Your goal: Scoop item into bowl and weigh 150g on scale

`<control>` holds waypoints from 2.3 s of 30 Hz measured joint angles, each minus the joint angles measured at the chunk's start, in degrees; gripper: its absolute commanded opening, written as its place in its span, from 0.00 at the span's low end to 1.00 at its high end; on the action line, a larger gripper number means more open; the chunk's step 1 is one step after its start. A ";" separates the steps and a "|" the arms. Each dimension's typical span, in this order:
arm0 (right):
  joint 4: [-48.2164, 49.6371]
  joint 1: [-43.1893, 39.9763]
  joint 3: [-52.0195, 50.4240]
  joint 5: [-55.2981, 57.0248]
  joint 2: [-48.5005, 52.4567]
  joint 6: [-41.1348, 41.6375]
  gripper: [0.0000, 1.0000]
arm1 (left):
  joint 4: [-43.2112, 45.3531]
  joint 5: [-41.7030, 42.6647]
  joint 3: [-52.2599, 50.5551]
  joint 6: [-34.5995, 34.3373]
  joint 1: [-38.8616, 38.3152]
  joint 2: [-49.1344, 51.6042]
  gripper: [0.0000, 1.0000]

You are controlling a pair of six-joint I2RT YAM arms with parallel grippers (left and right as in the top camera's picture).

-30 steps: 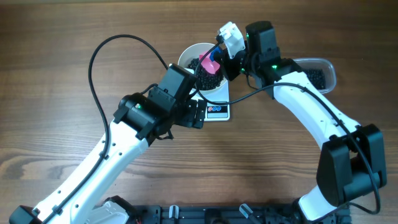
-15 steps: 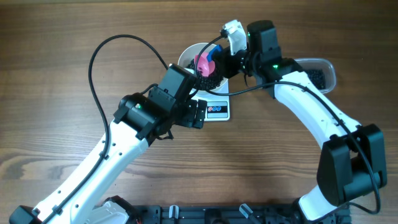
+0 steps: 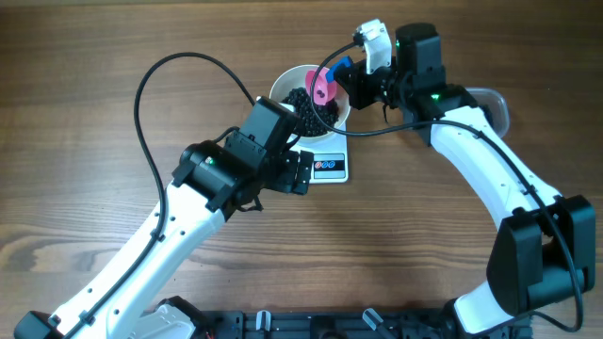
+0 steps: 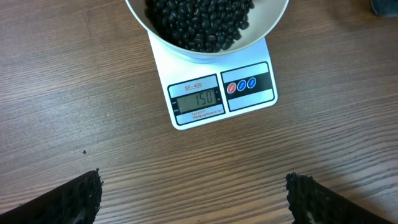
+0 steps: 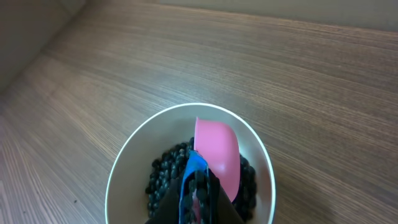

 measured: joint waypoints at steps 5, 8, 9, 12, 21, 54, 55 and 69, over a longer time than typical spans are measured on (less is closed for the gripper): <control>1.31 0.00 0.00 -0.17 -1.97 1.07 0.04 | 0.00 0.02 0.00 0.00 0.00 0.00 1.00; 2.58 0.00 0.00 -0.20 -3.85 1.57 0.04 | 0.00 0.00 0.00 -0.02 0.00 0.00 1.00; 2.60 0.00 0.00 -0.20 -4.20 1.77 0.04 | 0.00 0.00 0.00 -0.02 0.00 0.00 1.00; 2.56 0.00 0.00 -0.20 -4.31 2.14 0.04 | 0.00 0.00 0.00 -0.02 0.00 0.00 1.00; 2.97 -0.55 0.00 -0.20 -4.31 2.97 0.04 | 0.00 0.00 0.00 -0.02 0.00 0.00 1.00; -28.30 -40.52 0.52 -5.01 -12.55 -12.35 0.04 | -0.02 0.00 0.00 -0.02 0.00 0.00 1.00; -28.81 -40.52 0.52 -4.09 -12.55 -13.68 0.04 | 0.00 0.00 0.00 -0.02 0.00 0.00 1.00; -28.22 -40.52 0.52 0.35 -6.78 -18.25 0.17 | 0.00 0.00 0.00 -0.02 0.00 0.00 1.00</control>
